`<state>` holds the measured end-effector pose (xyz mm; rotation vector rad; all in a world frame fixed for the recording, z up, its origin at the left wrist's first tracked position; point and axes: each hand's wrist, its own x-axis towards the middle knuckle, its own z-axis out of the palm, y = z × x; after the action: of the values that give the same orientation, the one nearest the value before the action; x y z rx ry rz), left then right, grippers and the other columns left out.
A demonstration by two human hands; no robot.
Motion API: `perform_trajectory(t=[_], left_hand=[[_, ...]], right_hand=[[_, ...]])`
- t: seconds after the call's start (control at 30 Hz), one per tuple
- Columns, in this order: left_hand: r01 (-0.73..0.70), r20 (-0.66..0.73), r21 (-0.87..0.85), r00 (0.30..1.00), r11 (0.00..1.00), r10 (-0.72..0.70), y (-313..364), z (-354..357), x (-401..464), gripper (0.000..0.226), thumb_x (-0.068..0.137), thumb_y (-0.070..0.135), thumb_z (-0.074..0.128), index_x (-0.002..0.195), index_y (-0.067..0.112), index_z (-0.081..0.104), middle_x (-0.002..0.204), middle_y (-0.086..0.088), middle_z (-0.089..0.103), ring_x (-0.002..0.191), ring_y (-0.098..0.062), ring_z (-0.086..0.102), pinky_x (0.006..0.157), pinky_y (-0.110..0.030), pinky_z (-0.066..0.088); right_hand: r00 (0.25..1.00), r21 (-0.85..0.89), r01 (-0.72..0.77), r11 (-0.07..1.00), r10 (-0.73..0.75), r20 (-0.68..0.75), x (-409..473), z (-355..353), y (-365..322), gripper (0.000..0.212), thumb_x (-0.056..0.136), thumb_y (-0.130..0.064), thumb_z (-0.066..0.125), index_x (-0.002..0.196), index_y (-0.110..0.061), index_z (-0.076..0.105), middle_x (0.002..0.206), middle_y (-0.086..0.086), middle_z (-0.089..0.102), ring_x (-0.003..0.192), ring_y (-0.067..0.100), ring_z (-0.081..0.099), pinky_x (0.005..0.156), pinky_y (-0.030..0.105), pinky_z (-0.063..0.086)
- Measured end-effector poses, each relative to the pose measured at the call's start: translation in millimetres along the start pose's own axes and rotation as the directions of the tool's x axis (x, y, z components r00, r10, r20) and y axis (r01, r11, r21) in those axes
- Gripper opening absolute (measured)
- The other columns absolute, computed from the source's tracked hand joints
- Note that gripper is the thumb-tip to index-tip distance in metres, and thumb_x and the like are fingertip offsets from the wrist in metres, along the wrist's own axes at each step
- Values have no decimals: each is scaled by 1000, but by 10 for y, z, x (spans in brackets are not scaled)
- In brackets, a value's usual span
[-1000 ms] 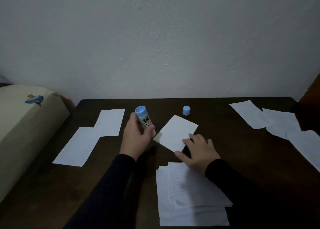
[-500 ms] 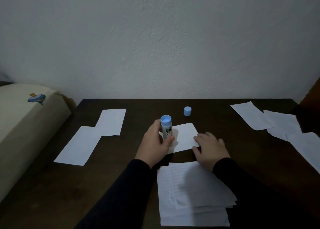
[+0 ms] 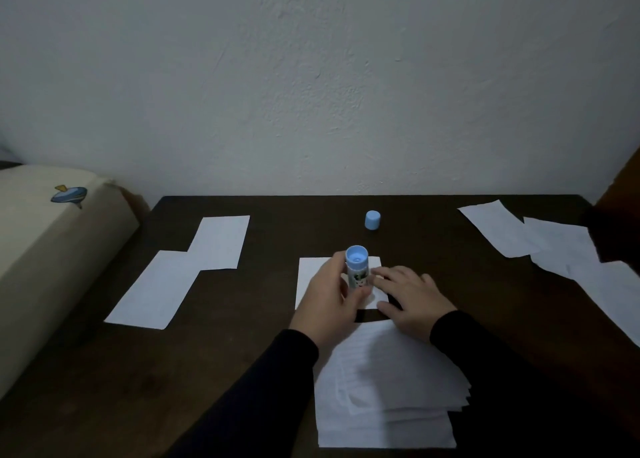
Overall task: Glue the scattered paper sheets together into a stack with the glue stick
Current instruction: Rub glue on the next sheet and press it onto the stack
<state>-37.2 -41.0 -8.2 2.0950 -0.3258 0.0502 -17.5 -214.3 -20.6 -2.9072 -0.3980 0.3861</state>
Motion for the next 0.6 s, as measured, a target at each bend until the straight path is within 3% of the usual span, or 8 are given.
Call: perform_trajectory(t=[0.27, 0.47, 0.6], left_hand=[[-22, 74, 12, 997, 1000, 21, 53, 133, 5, 29, 88, 23, 65, 108, 36, 49, 88, 18, 57, 79, 7, 52, 65, -12, 37], [6, 21, 130, 1000, 992, -9, -20, -83, 38, 32, 87, 22, 65, 108, 37, 47, 90, 20, 55, 76, 4, 54, 64, -11, 38], [72, 13, 199, 997, 977, -76, -120, -270, 19, 34, 87, 21, 67, 111, 35, 48, 102, 19, 54, 95, -2, 54, 79, -17, 42]], right_hand=[[999, 53, 9, 999, -7, -44, 30, 50, 17, 42, 100, -28, 38, 142, -30, 38, 154, -12, 23, 140, 9, 17, 110, 39, 18], [999, 46, -10, 999, 11, -32, 29, 38, 0, 49, 99, -26, 37, 147, -36, 30, 156, -16, 20, 141, 8, 15, 110, 38, 18], [1000, 30, -23, 999, 24, -20, 26, 63, 8, 51, 99, -26, 35, 148, -36, 27, 156, -17, 18, 142, 8, 14, 110, 38, 18]])
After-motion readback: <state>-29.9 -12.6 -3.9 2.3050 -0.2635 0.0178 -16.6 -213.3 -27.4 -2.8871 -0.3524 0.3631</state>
